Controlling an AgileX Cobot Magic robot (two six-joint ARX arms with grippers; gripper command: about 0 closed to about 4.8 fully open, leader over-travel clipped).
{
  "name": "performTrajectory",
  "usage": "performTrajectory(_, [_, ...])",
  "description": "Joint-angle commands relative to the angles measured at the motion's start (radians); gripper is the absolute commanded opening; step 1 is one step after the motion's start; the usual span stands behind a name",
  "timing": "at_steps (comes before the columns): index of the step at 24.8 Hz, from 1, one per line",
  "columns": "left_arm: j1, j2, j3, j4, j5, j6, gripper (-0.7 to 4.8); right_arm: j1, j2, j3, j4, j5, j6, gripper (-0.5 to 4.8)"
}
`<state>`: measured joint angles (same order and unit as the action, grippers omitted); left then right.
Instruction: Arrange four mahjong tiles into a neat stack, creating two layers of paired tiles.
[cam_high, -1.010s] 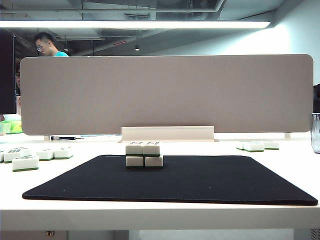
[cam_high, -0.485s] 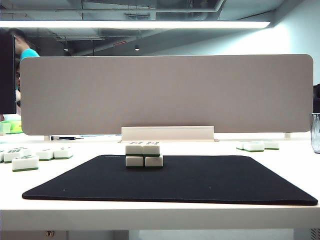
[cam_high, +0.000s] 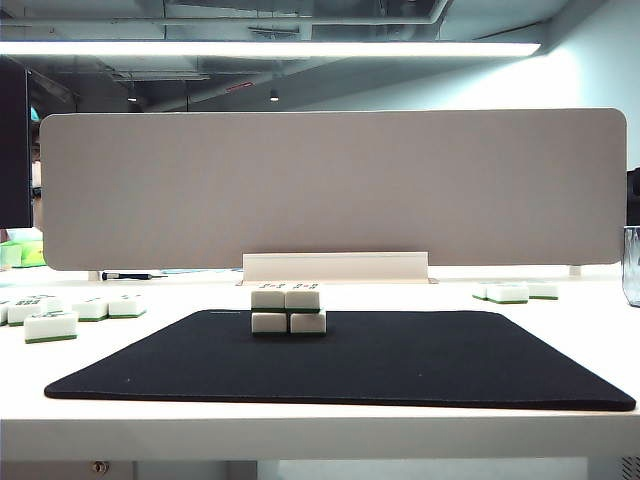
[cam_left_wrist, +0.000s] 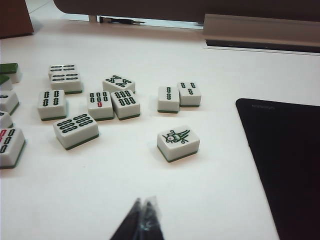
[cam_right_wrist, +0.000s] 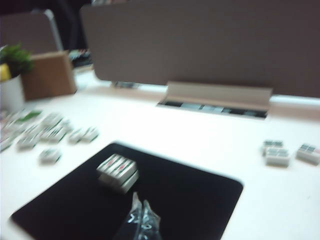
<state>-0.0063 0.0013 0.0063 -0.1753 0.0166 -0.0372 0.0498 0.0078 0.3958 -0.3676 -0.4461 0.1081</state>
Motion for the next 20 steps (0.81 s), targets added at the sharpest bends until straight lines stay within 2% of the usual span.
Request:
performTrajectory(1, [0.001, 0.0, 0.0, -0.01, 0.006, 0.003, -0.06, 0.001, -0.009, -0.08, 0.173, 0.115, 0.08, -0.01])
performTrajectory(3, [0.001, 0.0, 0.0, -0.01, 0.006, 0.003, -0.06, 0.001, -0.009, -0.144, 0.219, 0.195, 0.122, -0.01])
performTrajectory(8, [0.001, 0.0, 0.0, -0.01, 0.006, 0.003, -0.06, 0.001, -0.009, -0.258, 0.279, 0.317, 0.126, -0.01])
performTrajectory(18, [0.001, 0.0, 0.0, -0.01, 0.006, 0.003, -0.06, 0.002, -0.009, -0.379, 0.327, 0.475, 0.128, -0.01])
performTrajectory(20, [0.001, 0.0, 0.0, -0.01, 0.006, 0.003, -0.06, 0.002, -0.009, -0.39, 0.318, 0.48, 0.127, -0.01])
